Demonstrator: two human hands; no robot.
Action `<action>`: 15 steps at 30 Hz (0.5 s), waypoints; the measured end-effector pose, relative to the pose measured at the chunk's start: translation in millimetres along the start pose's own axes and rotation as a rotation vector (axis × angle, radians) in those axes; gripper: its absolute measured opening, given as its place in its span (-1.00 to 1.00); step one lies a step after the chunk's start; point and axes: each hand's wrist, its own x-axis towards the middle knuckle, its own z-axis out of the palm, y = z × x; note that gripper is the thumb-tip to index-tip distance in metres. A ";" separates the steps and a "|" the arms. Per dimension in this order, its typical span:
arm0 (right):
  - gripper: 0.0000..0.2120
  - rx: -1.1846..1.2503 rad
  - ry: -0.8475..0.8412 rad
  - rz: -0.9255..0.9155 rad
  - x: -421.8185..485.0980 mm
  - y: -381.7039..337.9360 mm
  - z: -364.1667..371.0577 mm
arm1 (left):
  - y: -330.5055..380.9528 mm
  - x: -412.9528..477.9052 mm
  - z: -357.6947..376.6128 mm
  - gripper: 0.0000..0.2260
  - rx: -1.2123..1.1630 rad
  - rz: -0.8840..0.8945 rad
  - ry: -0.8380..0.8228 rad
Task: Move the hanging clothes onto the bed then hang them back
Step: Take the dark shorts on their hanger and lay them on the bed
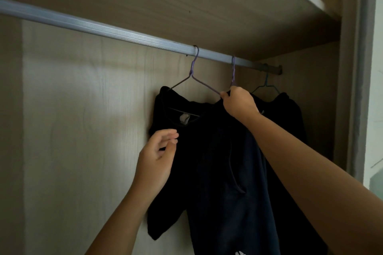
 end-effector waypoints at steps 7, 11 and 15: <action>-0.66 0.087 0.081 -0.033 5.2 -1.0 -6.7 | -3.3 8.2 -10.7 -0.75 0.018 0.025 0.057; -0.70 0.119 0.173 -0.086 3.0 -10.7 -15.5 | -3.7 9.8 -12.2 -0.84 0.048 0.065 0.097; -0.65 0.208 0.248 -0.112 -16.9 7.0 -21.3 | -5.0 8.3 -16.3 -0.80 0.174 0.157 0.117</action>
